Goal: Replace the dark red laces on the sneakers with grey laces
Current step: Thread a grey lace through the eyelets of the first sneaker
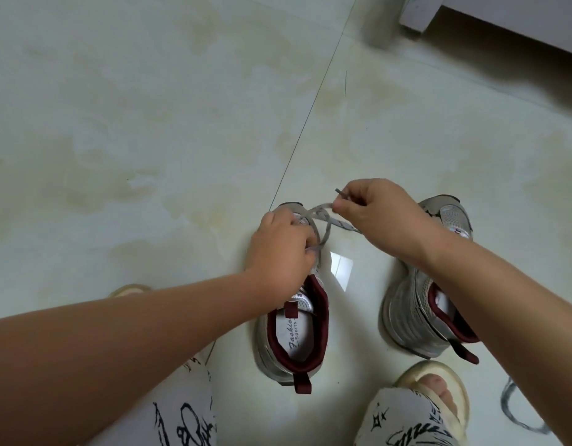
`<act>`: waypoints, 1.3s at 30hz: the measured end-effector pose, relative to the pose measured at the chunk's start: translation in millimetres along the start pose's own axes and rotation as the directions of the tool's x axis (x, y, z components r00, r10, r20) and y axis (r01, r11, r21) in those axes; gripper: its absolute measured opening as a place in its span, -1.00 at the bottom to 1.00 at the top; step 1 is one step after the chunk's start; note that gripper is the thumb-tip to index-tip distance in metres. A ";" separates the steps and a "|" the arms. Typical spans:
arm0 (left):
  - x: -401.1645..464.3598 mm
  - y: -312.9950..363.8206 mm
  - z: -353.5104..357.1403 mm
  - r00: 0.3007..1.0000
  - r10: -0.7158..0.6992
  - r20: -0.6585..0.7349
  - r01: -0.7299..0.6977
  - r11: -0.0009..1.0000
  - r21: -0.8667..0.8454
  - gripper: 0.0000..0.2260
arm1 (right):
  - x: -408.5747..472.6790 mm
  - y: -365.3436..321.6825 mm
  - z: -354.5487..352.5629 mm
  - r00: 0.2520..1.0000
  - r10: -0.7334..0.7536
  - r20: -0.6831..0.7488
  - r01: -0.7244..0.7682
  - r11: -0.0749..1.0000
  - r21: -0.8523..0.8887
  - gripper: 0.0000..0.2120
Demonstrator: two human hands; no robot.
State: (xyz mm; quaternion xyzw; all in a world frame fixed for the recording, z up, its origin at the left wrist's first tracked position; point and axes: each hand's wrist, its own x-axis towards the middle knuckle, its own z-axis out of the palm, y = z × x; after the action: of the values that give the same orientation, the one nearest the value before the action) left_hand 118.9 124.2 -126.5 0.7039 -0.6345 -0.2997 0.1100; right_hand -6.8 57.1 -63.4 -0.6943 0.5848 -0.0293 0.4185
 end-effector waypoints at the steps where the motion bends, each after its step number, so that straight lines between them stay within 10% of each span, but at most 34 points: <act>1: 1.1 2.6 -0.9 1.000 -0.018 -0.008 0.018 0.998 -0.058 -0.87 | -0.6 2.7 1.1 1.000 0.016 -0.023 -0.015 0.999 0.028 -0.92; 11: -30.4 -1.2 -58.0 0.961 0.032 0.274 0.122 0.841 -0.528 -0.73 | -13.6 33.9 18.7 0.991 0.025 -0.129 -0.032 0.998 -0.055 -0.90; 16: -12.1 -6.0 -89.8 0.970 -0.195 0.146 0.228 0.513 -0.828 -0.66 | -11.3 45.1 10.4 0.963 0.020 -0.269 -0.038 0.997 -0.060 -0.89; 21: 1.0 -30.7 -86.5 0.909 -0.416 -0.020 0.304 0.695 -0.652 -0.88 | -24.2 42.3 26.2 0.977 -0.195 -0.092 0.175 0.966 -0.189 -0.88; 25: 2.5 -50.9 -68.7 0.873 -0.484 0.054 0.481 0.839 -0.252 -0.58 | -28.4 45.7 42.0 0.943 -0.332 0.022 0.318 0.882 -0.348 -0.86; 29: -16.2 -45.8 -50.9 0.970 -0.244 0.018 0.227 0.926 0.302 -0.68 | -33.7 48.5 50.1 0.912 -0.410 0.011 0.372 0.817 -0.441 -0.90; 35: -29.3 -24.7 -32.3 0.880 0.475 -0.004 -0.468 0.869 0.159 -0.81 | -34.5 50.1 48.2 0.953 -0.220 -0.207 0.144 0.933 -0.329 -0.88; 39: -21.4 -20.7 -14.7 0.888 0.447 0.110 -0.460 0.868 0.187 -0.70 | -36.7 48.5 46.3 0.921 -0.312 -0.234 0.247 0.930 -0.271 -0.82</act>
State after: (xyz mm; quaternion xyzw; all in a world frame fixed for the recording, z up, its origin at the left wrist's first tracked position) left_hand 143.9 145.0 -119.8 0.5330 -0.8128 -0.2198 0.0831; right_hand -32.0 114.7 -106.7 -0.8051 0.5303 -0.1147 0.2395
